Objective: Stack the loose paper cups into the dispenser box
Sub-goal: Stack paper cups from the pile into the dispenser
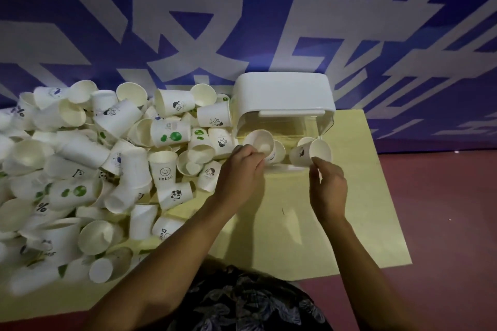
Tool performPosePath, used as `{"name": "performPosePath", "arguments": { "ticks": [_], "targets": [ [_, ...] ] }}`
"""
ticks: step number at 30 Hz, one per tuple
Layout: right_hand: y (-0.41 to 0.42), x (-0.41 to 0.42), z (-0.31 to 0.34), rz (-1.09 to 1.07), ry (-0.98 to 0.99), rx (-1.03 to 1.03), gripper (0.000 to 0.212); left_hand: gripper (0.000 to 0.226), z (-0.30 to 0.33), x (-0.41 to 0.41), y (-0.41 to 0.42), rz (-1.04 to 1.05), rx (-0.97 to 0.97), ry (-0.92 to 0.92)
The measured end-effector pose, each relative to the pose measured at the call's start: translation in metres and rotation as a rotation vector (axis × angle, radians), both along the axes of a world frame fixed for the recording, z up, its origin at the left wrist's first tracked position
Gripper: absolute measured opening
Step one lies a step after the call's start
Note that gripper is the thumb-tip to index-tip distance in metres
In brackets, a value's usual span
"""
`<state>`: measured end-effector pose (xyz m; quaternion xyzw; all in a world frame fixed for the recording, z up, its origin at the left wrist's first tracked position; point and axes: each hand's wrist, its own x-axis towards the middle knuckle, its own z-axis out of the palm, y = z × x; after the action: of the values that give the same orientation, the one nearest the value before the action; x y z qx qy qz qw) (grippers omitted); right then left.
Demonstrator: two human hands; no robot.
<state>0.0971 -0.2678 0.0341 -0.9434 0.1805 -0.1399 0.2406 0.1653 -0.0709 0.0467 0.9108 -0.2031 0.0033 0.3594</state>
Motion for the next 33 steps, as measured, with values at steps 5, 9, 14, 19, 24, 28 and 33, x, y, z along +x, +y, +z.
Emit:
{"name": "performPosePath", "arguments": {
  "ticks": [5,9,14,19,24,28,33],
  "targets": [
    [-0.046,0.022,-0.005,0.062,0.074,-0.071,0.018,0.016,-0.016,0.015,-0.04,-0.047,0.122,0.055],
    [-0.069,0.037,-0.022,0.174,0.16,-0.09,0.019,0.014,-0.032,0.018,-0.061,-0.036,0.261,0.109],
    [-0.083,0.054,-0.042,0.325,0.26,-0.132,0.025,0.02,-0.05,0.024,-0.081,-0.014,0.471,0.111],
    [-0.093,0.068,-0.062,0.424,0.352,-0.204,0.02,0.026,-0.068,0.032,-0.095,0.011,0.502,0.213],
    [-0.088,0.067,-0.065,0.418,0.303,-0.164,0.026,0.029,-0.063,0.029,-0.094,0.051,0.338,0.251],
    [-0.062,0.054,-0.054,0.519,0.201,-0.071,0.026,0.023,-0.048,0.005,-0.066,0.126,0.227,0.187],
    [-0.003,0.019,-0.05,0.709,0.28,0.058,0.026,0.021,-0.043,-0.041,-0.001,0.227,0.218,0.226]
  ]
}}
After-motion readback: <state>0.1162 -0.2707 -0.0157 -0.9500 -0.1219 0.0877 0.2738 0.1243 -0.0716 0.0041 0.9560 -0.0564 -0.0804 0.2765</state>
